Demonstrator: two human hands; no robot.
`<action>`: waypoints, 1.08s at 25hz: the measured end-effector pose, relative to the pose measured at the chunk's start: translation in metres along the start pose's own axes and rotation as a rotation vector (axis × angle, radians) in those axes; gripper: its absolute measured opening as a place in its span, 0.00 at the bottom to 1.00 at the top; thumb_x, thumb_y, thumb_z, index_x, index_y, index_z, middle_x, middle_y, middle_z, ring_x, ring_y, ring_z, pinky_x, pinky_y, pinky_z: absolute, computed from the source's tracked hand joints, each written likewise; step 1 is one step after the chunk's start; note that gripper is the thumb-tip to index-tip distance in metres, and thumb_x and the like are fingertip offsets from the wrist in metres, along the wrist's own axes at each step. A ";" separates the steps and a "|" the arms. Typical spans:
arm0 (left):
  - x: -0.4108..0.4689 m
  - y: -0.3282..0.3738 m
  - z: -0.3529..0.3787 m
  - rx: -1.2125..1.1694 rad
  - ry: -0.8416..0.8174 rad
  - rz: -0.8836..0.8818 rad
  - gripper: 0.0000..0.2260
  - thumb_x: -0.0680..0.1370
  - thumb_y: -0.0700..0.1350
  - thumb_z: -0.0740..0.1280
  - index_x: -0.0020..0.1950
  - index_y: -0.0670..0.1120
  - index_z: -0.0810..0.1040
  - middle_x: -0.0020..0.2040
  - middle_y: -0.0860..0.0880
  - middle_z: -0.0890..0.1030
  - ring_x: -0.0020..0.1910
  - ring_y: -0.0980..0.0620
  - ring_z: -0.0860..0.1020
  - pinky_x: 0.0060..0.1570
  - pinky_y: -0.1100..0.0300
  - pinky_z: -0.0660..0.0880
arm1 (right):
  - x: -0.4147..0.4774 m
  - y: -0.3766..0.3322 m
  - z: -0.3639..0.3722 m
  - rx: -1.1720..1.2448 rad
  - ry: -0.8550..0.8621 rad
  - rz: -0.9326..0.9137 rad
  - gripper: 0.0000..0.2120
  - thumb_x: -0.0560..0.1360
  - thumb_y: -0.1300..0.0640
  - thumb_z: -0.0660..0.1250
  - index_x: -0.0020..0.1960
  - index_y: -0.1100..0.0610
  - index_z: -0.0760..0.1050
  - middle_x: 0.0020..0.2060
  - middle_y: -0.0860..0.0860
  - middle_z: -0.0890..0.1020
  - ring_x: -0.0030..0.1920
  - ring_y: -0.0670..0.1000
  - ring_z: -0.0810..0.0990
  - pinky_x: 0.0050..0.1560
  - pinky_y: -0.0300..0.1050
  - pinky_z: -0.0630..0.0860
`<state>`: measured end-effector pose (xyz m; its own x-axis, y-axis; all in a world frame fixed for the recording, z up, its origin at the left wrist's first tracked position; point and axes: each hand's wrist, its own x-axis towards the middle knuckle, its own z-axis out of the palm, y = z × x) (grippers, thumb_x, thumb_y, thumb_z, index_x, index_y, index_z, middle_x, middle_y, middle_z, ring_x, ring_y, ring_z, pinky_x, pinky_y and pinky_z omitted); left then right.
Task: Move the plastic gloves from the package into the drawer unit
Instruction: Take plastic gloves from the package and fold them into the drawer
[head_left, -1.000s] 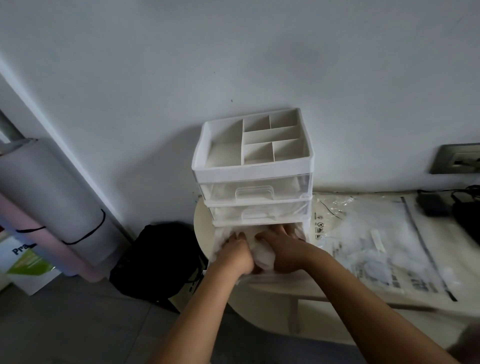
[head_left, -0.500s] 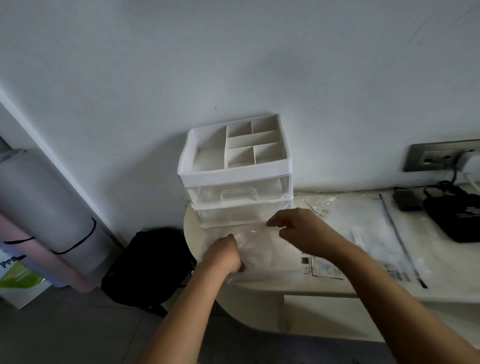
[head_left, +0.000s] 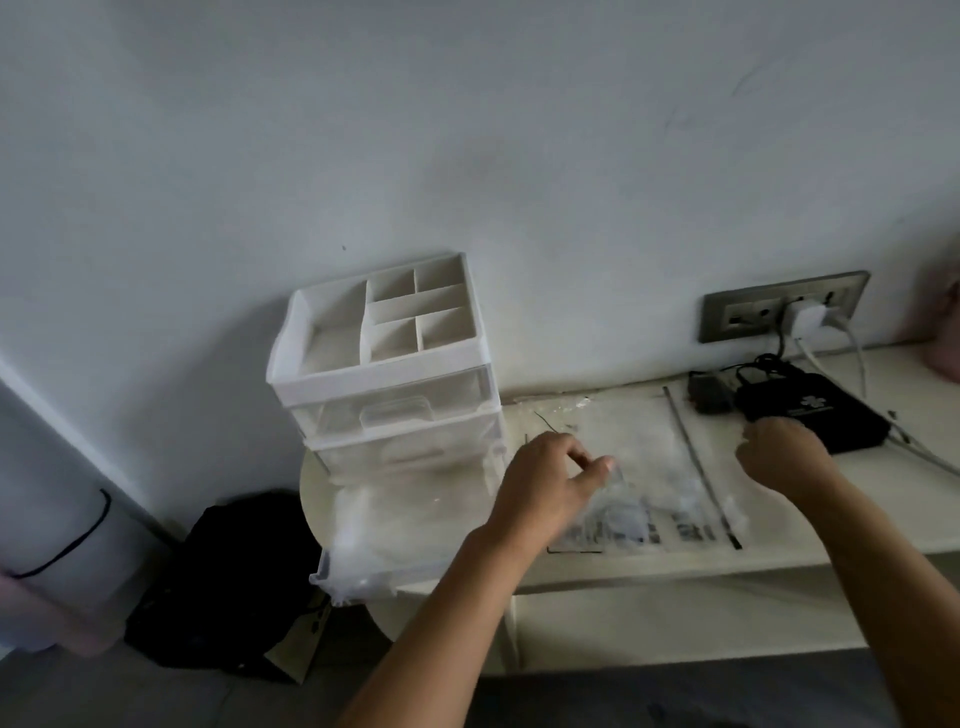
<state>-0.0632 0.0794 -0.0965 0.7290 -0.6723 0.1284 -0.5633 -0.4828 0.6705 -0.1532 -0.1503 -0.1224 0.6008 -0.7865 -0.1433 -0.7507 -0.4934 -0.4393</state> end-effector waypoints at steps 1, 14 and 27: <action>0.003 0.002 0.012 -0.005 -0.041 0.003 0.13 0.76 0.55 0.67 0.51 0.46 0.79 0.56 0.50 0.80 0.58 0.54 0.76 0.56 0.64 0.69 | -0.002 0.006 0.002 -0.006 -0.060 -0.014 0.14 0.76 0.65 0.58 0.59 0.63 0.76 0.59 0.61 0.76 0.59 0.59 0.75 0.57 0.47 0.71; 0.007 -0.001 0.097 0.381 -0.324 -0.100 0.48 0.64 0.73 0.37 0.79 0.49 0.44 0.79 0.48 0.42 0.77 0.48 0.39 0.71 0.41 0.35 | -0.019 0.015 0.010 0.627 -0.352 -0.040 0.13 0.68 0.63 0.75 0.51 0.61 0.80 0.43 0.56 0.84 0.42 0.52 0.82 0.48 0.45 0.79; 0.019 0.012 0.084 -0.026 -0.239 -0.170 0.26 0.80 0.59 0.58 0.75 0.48 0.62 0.75 0.51 0.63 0.75 0.51 0.60 0.73 0.52 0.52 | -0.056 0.003 -0.095 1.002 -0.251 -0.415 0.15 0.76 0.72 0.56 0.55 0.58 0.73 0.42 0.50 0.86 0.28 0.50 0.74 0.24 0.35 0.66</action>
<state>-0.0892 0.0133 -0.1474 0.6984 -0.6973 -0.1612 -0.4280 -0.5875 0.6868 -0.2151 -0.1431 -0.0310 0.8773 -0.4767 0.0553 0.0147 -0.0885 -0.9960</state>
